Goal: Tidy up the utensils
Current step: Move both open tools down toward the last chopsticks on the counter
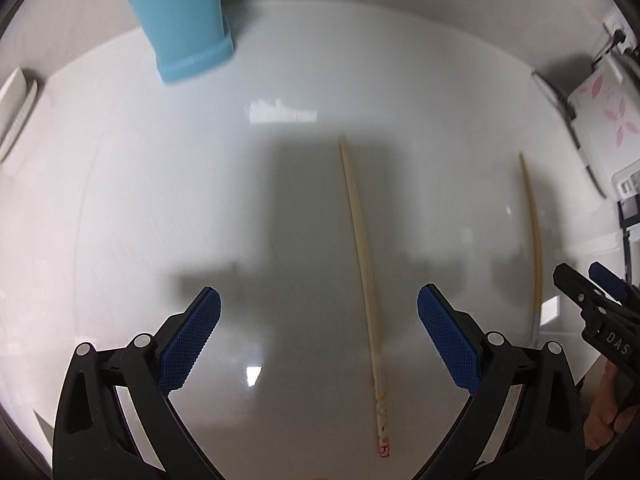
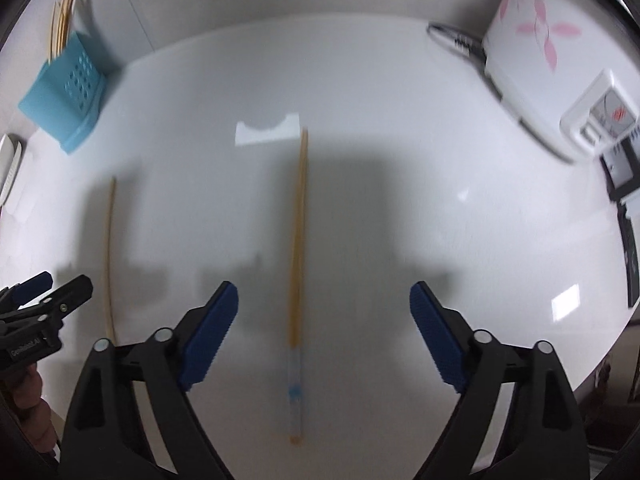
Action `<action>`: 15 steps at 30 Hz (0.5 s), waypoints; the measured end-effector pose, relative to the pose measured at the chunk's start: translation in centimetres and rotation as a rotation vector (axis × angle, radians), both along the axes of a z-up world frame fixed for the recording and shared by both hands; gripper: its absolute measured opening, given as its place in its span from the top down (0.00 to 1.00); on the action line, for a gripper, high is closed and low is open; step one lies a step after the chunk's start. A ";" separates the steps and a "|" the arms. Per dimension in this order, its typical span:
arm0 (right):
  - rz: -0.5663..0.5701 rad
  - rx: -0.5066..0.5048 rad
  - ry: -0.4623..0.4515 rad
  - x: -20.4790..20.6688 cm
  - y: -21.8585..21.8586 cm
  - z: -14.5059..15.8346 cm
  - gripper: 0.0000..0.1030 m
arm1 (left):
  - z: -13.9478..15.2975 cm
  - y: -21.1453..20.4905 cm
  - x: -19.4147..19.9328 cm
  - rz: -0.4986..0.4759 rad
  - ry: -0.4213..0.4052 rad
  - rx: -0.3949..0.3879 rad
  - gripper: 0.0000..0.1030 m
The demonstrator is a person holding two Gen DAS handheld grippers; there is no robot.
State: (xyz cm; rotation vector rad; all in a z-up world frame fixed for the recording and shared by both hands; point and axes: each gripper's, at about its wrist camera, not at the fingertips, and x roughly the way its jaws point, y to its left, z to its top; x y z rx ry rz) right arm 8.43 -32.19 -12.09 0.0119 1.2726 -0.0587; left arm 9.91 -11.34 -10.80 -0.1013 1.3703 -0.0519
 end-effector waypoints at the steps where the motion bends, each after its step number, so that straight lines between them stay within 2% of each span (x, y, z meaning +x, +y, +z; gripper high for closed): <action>1: 0.002 0.003 0.009 -0.2 0.0 -0.3 0.25 | -0.6 -0.3 -0.4 0.003 0.018 0.004 0.06; 6: 0.021 0.014 0.056 -0.4 0.4 -1.2 0.40 | -1.6 -1.0 -1.2 0.026 0.056 0.038 0.07; 10: 0.032 0.015 0.081 -0.1 0.7 -1.4 0.56 | -1.8 -1.4 -1.5 0.046 0.069 0.058 0.13; 15: 0.051 0.019 0.112 0.9 1.1 -1.6 0.68 | -2.2 -2.7 -1.0 0.049 0.079 0.094 0.19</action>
